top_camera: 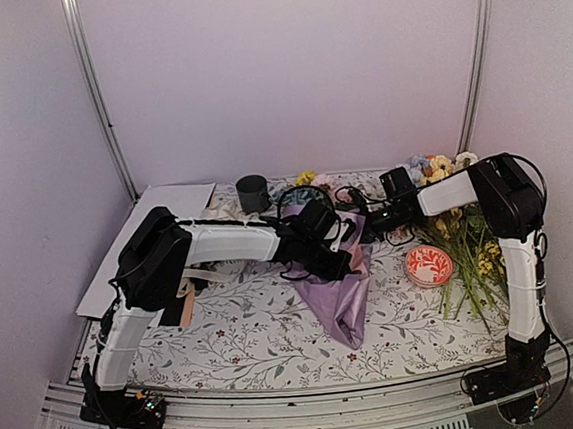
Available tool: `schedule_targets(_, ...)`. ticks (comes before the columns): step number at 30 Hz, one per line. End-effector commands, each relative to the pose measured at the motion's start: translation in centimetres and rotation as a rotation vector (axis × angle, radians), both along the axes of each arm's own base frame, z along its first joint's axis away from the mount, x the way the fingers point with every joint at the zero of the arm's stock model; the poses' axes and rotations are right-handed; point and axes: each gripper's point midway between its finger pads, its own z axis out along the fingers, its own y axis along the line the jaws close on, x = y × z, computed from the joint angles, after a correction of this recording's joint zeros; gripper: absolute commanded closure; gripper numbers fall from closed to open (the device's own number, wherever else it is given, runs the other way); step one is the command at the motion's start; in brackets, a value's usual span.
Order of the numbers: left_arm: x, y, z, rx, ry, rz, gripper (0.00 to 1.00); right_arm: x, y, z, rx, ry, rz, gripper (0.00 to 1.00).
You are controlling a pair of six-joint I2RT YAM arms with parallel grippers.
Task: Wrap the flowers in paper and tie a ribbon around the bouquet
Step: Fold the 2/3-folded wrapping paper at the center of the board.
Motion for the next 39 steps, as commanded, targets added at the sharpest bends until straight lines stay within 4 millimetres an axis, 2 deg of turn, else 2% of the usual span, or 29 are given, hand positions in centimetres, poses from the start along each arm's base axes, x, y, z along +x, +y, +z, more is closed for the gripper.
schedule_targets(1, -1.3, 0.3, -2.9, 0.049, 0.053, -0.016, 1.0, 2.6, -2.3, 6.5, -0.007, -0.129, -0.141, 0.82)
schedule_targets(5, -1.3, 0.5, -3.3, 0.057, 0.056, -0.014, 1.0, 3.3, -5.6, 9.4, -0.023, -0.149, -0.27, 0.64)
schedule_targets(9, -1.4, 0.6, -3.6, 0.059, 0.057, -0.015, 1.0, 2.1, -7.1, 11.8, -0.03, -0.195, -0.318, 0.46)
schedule_targets(11, -1.3, 0.5, -3.5, 0.056, 0.056, -0.014, 1.0, 0.5, -7.3, 11.3, -0.024, -0.17, -0.31, 0.38)
schedule_targets(13, -1.2, 0.5, -3.4, 0.054, 0.053, -0.014, 1.0, -0.5, -7.5, 11.0, -0.019, -0.157, -0.315, 0.34)
schedule_targets(15, -1.3, 0.5, -3.5, 0.055, 0.054, -0.016, 1.0, -1.3, -7.3, 10.5, -0.013, -0.143, -0.31, 0.34)
schedule_targets(18, -1.2, 0.6, -3.5, 0.058, 0.054, -0.014, 1.0, -2.1, -5.8, 9.7, -0.002, -0.123, -0.26, 0.35)
schedule_targets(23, -1.2, 0.7, -3.4, 0.058, 0.054, -0.014, 1.0, -2.2, -4.0, 7.7, -0.038, -0.087, -0.226, 0.35)
schedule_targets(29, -1.2, 0.9, -3.4, 0.062, 0.051, -0.012, 1.0, -2.5, -4.2, 6.1, -0.058, -0.033, -0.245, 0.42)
schedule_targets(31, -1.1, 0.9, -3.4, 0.061, 0.051, -0.01, 1.0, -2.5, -4.3, 5.5, -0.069, -0.021, -0.251, 0.53)
schedule_targets(33, -1.1, 0.9, -3.4, 0.061, 0.052, -0.01, 1.0, -2.5, -4.3, 5.0, -0.077, -0.008, -0.249, 0.73)
schedule_targets(35, -1.0, 1.0, -3.2, 0.059, 0.049, -0.006, 1.0, -2.4, -4.4, 4.4, -0.091, 0.003, -0.248, 0.89)
schedule_targets(37, -0.9, 1.0, -2.8, 0.053, 0.044, -0.004, 0.97, -2.2, -4.8, 3.7, -0.103, 0.012, -0.259, 0.97)
schedule_targets(39, -0.7, 1.0, -2.1, 0.042, 0.032, -0.001, 0.95, -1.8, -5.3, 3.4, -0.101, 0.016, -0.268, 1.0)
